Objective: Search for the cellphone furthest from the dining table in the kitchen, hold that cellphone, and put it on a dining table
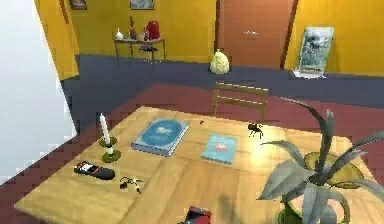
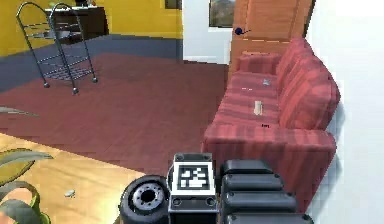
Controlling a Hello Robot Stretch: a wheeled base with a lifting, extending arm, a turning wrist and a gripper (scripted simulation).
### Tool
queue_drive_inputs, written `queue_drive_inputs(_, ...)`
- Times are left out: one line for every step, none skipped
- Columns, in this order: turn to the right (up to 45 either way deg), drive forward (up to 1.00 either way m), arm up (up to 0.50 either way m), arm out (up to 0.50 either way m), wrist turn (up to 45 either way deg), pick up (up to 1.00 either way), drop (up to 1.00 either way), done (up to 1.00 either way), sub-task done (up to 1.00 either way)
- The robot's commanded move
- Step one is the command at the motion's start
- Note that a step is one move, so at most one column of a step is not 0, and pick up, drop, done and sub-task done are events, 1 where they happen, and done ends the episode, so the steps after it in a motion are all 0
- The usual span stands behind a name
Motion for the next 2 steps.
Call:
queue_drive_inputs(-45.0,0.00,0.00,0.00,0.0,0.00,0.00,0.00,0.00)
queue_drive_inputs(-45.0,0.00,0.00,0.00,0.0,0.00,0.00,0.00,0.00)
